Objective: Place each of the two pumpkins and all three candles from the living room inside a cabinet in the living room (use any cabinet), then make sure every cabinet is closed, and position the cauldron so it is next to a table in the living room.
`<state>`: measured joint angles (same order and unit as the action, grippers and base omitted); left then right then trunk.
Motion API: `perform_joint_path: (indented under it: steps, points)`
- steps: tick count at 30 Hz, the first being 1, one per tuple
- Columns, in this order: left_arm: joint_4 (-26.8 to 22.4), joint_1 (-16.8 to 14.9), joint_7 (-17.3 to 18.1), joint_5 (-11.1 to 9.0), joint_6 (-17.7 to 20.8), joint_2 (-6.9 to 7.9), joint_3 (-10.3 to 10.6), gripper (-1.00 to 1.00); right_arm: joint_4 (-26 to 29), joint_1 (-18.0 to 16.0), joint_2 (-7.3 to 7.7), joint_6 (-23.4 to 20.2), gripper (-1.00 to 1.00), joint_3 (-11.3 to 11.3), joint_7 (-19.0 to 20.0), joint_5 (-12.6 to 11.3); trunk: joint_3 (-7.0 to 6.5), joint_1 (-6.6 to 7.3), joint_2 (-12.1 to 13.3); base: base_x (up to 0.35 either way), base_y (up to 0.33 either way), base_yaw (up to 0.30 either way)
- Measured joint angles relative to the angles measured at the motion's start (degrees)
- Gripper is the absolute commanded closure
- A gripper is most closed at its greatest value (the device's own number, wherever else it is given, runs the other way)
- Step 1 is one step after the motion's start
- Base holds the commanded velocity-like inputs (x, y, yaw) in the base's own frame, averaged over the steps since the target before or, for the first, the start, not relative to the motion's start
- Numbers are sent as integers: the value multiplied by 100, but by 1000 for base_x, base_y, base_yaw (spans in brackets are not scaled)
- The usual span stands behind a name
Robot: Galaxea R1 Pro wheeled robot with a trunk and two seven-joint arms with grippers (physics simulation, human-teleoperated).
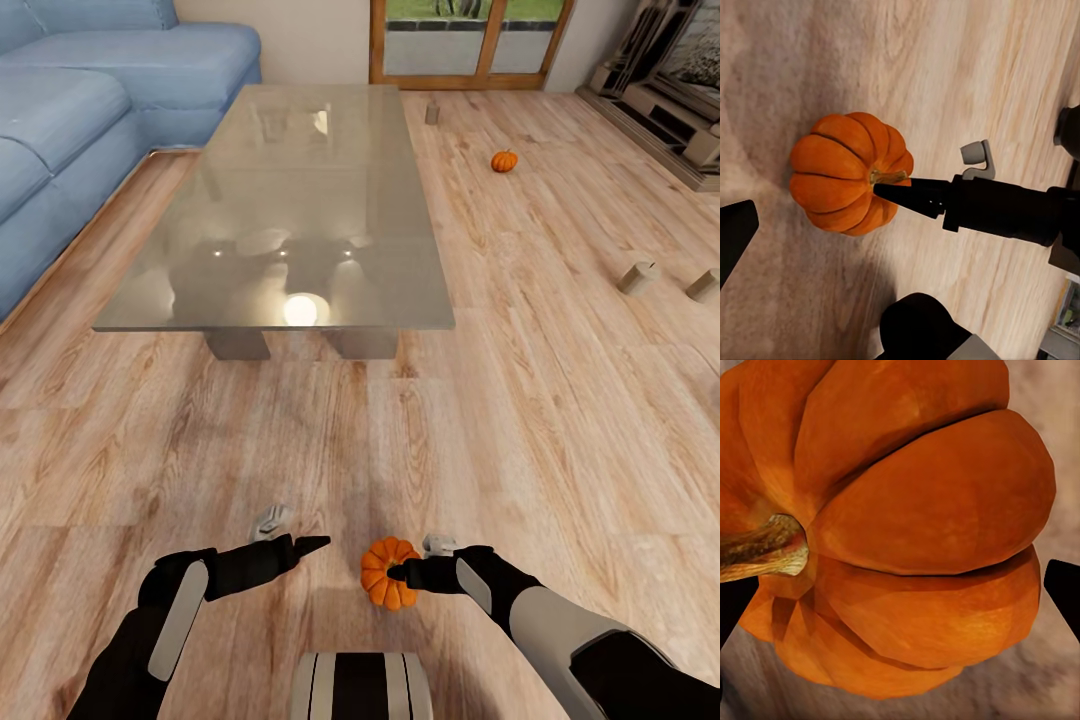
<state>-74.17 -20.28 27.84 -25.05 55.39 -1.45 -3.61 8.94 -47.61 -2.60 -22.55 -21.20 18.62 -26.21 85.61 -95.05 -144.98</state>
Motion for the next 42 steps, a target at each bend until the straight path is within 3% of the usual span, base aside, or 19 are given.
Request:
perform_joint_path:
  steps: [18,19,20,42]
  points:
    - [1,0,-20,11,0,0,1,-100,1,0,3,3,100,18,0,10,0,0,0,0,0,0]
    - [1,0,-21,8,-1,-1,1,-100,2,0,2,2,100,9,-69,11,-21,2,1,0,0,0]
    - [-1,0,-23,8,-2,0,0,-100,-2,-2,5,32,100,26,-77,163,-44,4,3,0,0,0]
    - [166,0,-64,35,-8,2,9,-100,8,-1,3,29,100,35,-86,142,-531,61,32,0,0,0]
